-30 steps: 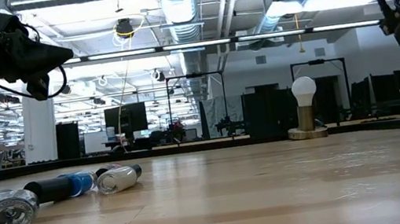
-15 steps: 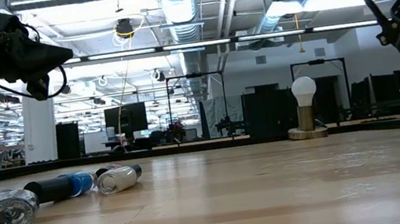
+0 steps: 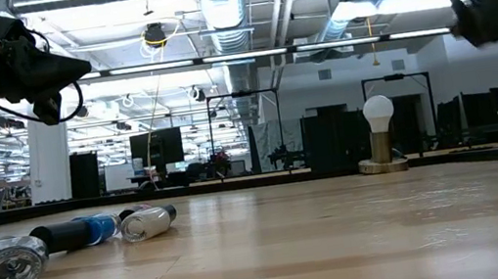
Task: Pick & Place Nail Polish
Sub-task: Put the pink nail polish into the green bin
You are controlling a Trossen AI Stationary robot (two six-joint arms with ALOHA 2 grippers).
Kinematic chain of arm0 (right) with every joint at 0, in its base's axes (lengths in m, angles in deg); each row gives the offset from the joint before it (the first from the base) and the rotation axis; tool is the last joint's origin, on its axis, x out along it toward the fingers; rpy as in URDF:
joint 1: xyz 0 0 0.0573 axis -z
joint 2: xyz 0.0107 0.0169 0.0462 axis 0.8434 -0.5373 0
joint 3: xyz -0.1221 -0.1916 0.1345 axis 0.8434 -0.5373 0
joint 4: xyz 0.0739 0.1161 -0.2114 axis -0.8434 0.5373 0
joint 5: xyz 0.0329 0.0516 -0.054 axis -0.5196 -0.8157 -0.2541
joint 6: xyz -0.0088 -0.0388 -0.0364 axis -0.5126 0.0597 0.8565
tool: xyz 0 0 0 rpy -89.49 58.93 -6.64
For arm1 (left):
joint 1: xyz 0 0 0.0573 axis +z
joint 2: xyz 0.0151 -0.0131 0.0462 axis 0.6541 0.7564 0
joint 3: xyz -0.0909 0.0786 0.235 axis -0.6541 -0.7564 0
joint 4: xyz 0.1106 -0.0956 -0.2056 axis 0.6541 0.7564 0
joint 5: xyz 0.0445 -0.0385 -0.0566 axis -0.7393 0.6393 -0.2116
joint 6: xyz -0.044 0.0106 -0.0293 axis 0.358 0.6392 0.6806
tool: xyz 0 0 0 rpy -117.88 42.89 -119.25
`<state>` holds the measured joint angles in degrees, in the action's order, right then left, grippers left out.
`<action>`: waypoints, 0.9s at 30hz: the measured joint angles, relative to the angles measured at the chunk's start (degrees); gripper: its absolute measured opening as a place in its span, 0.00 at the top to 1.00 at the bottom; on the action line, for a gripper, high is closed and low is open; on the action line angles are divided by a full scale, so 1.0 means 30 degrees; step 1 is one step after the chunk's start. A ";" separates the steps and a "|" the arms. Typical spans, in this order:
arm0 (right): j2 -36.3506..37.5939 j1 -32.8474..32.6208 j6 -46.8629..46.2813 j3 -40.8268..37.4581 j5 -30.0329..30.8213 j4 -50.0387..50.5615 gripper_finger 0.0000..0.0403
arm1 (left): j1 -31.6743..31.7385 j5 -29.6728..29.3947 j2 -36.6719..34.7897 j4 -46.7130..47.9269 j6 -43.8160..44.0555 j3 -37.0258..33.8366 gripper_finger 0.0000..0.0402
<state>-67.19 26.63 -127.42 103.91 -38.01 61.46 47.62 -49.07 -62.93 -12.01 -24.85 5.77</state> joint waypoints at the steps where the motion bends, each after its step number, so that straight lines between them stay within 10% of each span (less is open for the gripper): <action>1: 0.0065 0.0169 0.0455 0.0468 0.0225 0.0321 0.67 | 0.0000 0.0000 0.0000 -0.0006 0.0000 0.0000 1.00; 15: -0.1053 0.5109 0.9966 0.6078 0.4923 -0.5272 0.67 | 0.0005 0.0000 0.0000 0.0001 -0.0002 0.0000 1.00; 27: -0.9473 0.7464 1.4993 1.5220 0.3385 -0.5179 0.67 | 0.0003 -0.0007 0.0005 -0.0070 -0.0005 0.0000 1.00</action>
<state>-95.61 49.02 -82.45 149.57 -27.86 45.93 47.63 -49.09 -62.91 -12.22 -24.87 5.77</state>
